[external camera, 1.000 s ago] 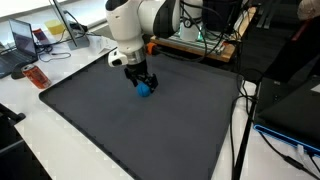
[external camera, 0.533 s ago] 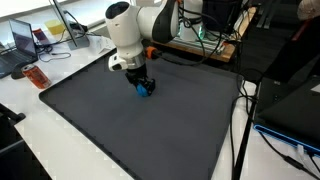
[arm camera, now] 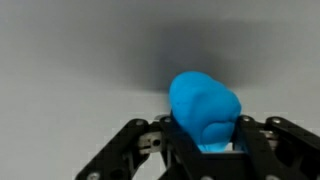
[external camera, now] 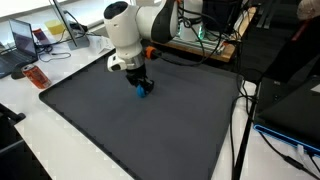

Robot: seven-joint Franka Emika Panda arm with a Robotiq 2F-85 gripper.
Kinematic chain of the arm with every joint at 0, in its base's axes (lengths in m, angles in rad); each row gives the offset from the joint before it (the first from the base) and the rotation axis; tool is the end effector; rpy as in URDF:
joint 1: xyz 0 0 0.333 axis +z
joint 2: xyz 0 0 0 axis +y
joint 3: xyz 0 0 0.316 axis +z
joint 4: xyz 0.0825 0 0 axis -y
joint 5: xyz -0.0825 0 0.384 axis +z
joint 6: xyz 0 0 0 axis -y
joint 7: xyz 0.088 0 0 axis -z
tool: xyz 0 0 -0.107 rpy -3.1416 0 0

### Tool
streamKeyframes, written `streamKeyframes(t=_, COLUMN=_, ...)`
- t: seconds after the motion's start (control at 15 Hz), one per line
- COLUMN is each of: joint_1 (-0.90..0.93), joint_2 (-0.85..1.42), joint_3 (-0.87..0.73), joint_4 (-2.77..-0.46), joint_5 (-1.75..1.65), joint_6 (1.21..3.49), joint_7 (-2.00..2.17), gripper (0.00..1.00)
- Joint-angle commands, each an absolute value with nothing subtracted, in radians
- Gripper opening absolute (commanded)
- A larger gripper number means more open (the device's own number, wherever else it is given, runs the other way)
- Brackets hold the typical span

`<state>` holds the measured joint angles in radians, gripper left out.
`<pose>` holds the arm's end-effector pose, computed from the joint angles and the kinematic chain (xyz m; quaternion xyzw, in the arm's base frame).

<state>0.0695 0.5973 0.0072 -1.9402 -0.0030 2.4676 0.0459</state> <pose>0.6105 0.0468 0.1658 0.9993 0.0160 -0.0349 0.0010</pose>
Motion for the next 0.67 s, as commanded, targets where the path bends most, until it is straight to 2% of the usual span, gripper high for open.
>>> streamKeyframes(t=0.0, joint_1=0.084, joint_2=0.597, joint_3=-0.006, joint_4=-1.921, joint_5=-0.025, joint_6=2.431, joint_7=0.076, gripper=0.02)
streamKeyframes(t=0.07, joint_1=0.084, joint_2=0.598, joint_3=-0.006, joint_4=-1.921, joint_5=-0.025, joint_6=2.428, joint_7=0.076, gripper=0.01)
streamKeyframes(t=0.13, joint_1=0.08, joint_2=0.596, joint_3=-0.002, joint_4=-1.922, joint_5=-0.021, joint_6=2.428, joint_7=0.072, gripper=0.23)
streamKeyframes(t=0.2, joint_1=0.077, joint_2=0.594, joint_3=0.001, joint_4=-1.924, joint_5=-0.015, joint_6=2.434, joint_7=0.069, gripper=0.34)
streamKeyframes(t=0.27, joint_1=0.082, joint_2=0.593, joint_3=-0.005, joint_4=-1.924, joint_5=-0.022, joint_6=2.43, joint_7=0.076, gripper=0.34)
streamKeyframes(t=0.6, joint_1=0.08, joint_2=0.588, joint_3=-0.006, joint_4=-1.924, joint_5=-0.022, joint_6=2.423, joint_7=0.075, gripper=0.64)
